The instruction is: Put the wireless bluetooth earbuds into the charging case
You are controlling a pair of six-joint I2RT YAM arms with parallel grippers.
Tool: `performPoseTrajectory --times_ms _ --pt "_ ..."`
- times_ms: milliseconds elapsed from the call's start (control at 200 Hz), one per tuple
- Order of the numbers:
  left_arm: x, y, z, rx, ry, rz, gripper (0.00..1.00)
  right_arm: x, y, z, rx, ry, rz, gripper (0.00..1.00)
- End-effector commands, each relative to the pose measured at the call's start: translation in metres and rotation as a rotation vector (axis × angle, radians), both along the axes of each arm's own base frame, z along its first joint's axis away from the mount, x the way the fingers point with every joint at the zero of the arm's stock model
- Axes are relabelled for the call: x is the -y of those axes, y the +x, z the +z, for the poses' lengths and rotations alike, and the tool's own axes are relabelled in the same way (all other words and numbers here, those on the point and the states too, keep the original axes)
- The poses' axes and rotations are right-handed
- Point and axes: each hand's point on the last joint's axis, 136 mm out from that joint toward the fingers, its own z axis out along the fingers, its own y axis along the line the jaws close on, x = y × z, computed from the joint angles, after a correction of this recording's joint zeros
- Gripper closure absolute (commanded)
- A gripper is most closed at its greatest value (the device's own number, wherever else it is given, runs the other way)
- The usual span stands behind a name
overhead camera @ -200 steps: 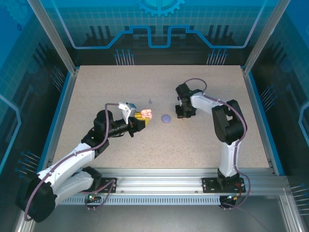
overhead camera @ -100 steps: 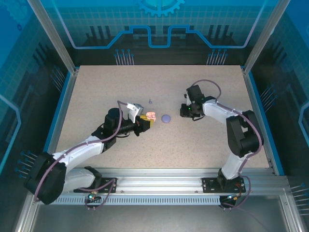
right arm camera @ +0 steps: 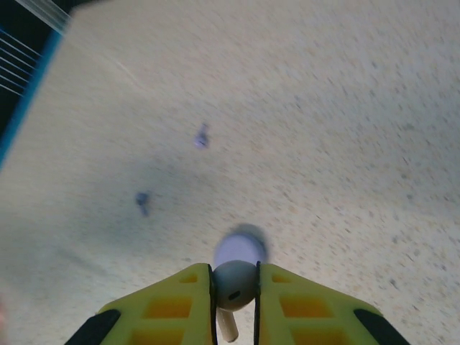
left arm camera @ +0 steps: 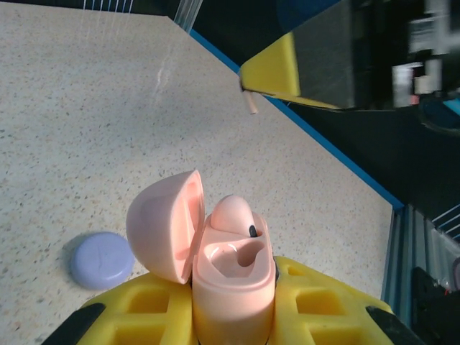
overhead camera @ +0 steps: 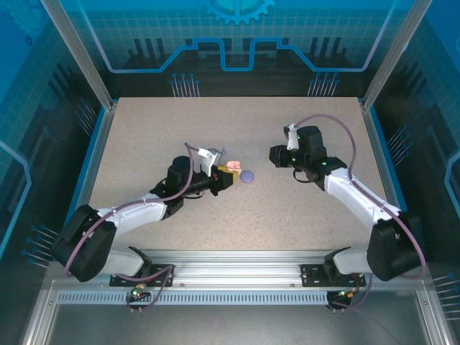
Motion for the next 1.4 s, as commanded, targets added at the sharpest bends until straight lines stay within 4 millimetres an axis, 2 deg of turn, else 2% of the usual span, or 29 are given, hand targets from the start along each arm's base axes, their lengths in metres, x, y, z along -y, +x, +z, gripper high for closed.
performPoseTrajectory --times_ms 0,250,415,615,880,1396 --pt "0.013 0.007 0.031 0.071 -0.075 -0.013 1.00 -0.016 -0.010 0.036 0.096 0.103 0.073 0.82" --pt "0.027 0.005 0.054 0.126 -0.125 -0.054 1.00 -0.045 -0.036 0.087 0.217 0.184 0.219 0.81" --pt "0.030 -0.002 0.069 0.177 -0.149 -0.092 1.00 -0.056 -0.054 0.121 0.312 0.218 0.289 0.81" --pt "0.033 -0.011 0.083 0.233 -0.174 -0.135 1.00 -0.068 -0.074 0.148 0.405 0.249 0.356 0.80" --pt "0.037 -0.024 0.104 0.326 -0.198 -0.182 1.00 -0.082 -0.091 0.162 0.464 0.262 0.422 0.80" --pt "0.038 -0.042 0.131 0.550 -0.163 -0.216 1.00 -0.086 -0.111 0.177 0.574 0.229 0.449 0.80"
